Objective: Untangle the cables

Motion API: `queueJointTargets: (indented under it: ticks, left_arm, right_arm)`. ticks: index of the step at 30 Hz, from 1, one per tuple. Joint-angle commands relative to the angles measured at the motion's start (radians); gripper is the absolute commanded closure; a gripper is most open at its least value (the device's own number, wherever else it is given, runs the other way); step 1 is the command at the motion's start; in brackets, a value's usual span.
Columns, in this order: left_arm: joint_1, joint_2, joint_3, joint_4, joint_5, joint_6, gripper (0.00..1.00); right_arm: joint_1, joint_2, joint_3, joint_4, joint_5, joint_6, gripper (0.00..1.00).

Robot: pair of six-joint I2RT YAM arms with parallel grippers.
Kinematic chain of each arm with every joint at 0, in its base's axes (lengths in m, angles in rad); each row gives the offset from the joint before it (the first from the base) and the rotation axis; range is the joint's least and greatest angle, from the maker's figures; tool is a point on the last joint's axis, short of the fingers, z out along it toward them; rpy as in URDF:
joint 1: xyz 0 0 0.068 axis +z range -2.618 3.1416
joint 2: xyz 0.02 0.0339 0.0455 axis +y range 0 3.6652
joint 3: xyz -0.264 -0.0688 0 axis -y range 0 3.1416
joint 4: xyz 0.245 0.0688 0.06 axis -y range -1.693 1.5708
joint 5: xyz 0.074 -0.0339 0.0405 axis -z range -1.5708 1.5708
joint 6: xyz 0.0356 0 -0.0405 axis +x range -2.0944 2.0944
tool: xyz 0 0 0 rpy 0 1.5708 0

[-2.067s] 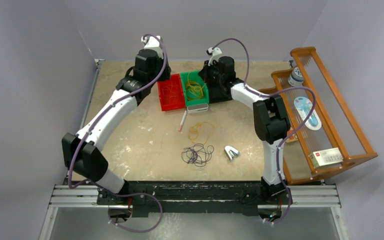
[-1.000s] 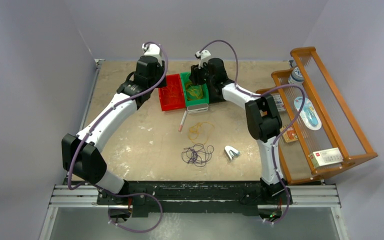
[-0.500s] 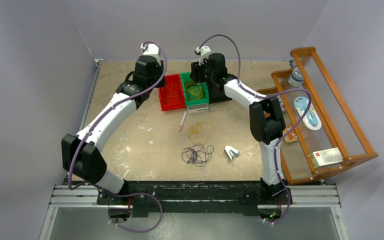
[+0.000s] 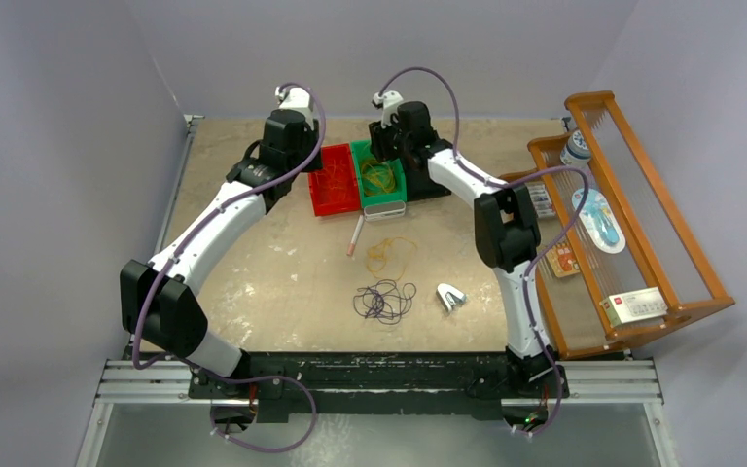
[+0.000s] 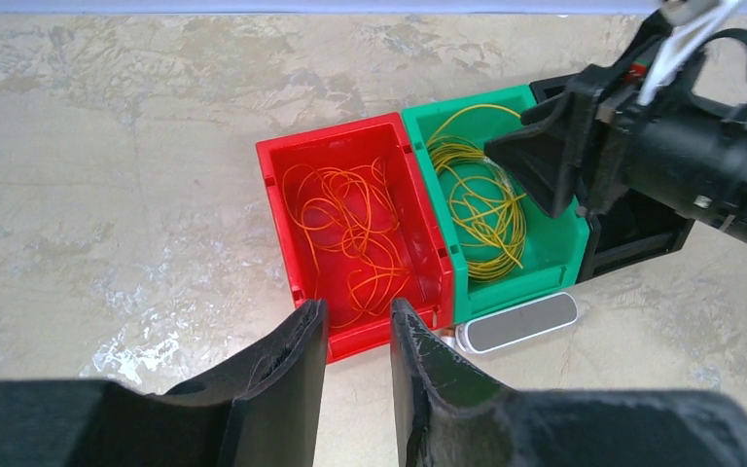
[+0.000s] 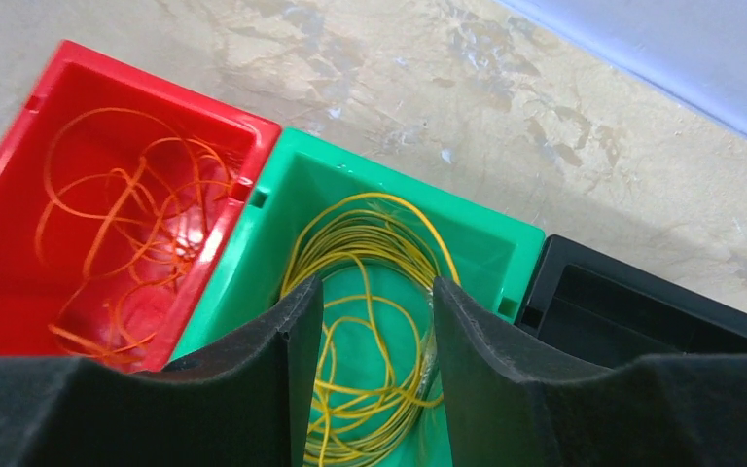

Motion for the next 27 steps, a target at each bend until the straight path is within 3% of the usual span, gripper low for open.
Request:
queueJointTargets:
  ticks: [1,8,17,21,27]
  left_arm:
    - [0.011,-0.020,0.001,0.034,0.010,0.011,0.71]
    - [0.010,-0.020,0.000,0.035,0.013,0.011,0.71]
    - [0.010,-0.022,0.000,0.033,0.015,0.013,0.71]
    - [0.011,-0.025,-0.002,0.034,0.016,0.011,0.71]
    - [0.011,-0.024,-0.002,0.033,0.016,0.012,0.72]
  right_arm:
    - [-0.003,0.037,0.094,-0.046,0.064,-0.045,0.50]
    - [-0.003,0.045,0.098,-0.041,0.100,-0.070,0.51]
    - [-0.003,-0.031,0.015,0.053,-0.022,-0.079,0.50]
    - [-0.002,-0.068,-0.025,0.098,0.057,-0.073,0.49]
    - [-0.002,-0.013,0.067,0.008,0.143,-0.095,0.48]
